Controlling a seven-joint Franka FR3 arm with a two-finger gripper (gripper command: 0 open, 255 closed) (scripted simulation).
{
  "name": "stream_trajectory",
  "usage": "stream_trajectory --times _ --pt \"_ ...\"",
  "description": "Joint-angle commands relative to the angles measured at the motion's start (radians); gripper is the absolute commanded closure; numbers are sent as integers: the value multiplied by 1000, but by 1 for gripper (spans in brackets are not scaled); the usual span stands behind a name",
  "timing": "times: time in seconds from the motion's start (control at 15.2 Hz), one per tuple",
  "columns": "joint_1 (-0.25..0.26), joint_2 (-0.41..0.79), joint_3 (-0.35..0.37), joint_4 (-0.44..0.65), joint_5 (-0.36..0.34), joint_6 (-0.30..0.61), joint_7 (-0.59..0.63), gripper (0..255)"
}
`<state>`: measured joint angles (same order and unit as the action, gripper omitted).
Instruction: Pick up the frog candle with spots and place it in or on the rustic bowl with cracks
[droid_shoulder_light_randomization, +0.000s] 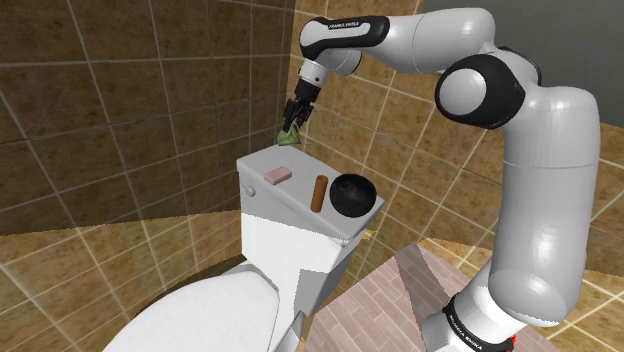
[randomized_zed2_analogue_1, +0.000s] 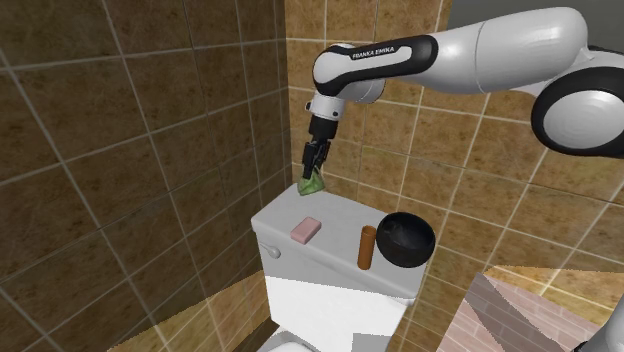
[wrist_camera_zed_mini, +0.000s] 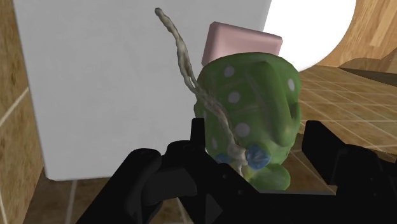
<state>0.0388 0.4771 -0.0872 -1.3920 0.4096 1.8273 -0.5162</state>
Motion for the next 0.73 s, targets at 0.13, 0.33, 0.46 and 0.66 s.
stream_trajectory --times 0.13,0.33,0.46,0.66 --pt "-2 -7 -1 43 -5 -47 17 255" --pt "-5 -8 -2 80 -8 -83 30 255" --pt "-6 -8 -2 107 -9 -108 38 255" --pt "-9 -5 -2 150 -11 -147 52 255"
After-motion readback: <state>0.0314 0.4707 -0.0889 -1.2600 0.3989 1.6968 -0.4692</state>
